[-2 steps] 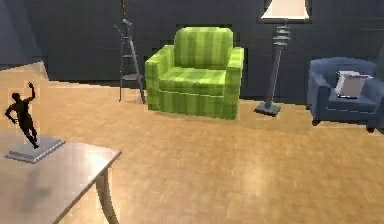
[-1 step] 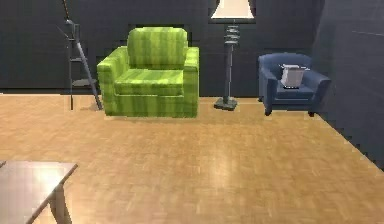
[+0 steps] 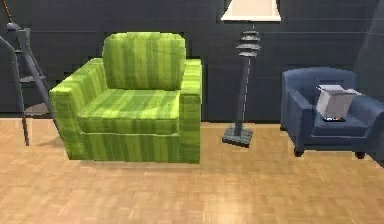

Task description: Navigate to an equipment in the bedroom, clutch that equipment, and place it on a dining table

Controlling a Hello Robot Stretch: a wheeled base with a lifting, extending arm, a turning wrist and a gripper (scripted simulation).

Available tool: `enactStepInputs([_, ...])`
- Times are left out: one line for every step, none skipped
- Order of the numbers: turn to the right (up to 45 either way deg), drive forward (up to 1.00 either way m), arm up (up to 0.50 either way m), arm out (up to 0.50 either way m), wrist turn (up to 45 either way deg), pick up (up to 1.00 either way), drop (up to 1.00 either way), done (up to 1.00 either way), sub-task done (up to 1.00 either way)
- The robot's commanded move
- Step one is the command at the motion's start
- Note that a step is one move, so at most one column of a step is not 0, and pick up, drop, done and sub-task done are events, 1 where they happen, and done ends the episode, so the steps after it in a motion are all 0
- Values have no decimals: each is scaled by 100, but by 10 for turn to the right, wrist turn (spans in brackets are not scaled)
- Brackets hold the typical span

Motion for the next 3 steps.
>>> enactStepInputs([-330, 0, 0, 0, 0, 0, 0, 0, 0])
enactStepInputs([0, 45, 0, 0, 0, 0, 0, 0, 0])
enactStepInputs([-450, 0, 0, 0, 0, 0, 0, 0, 0])
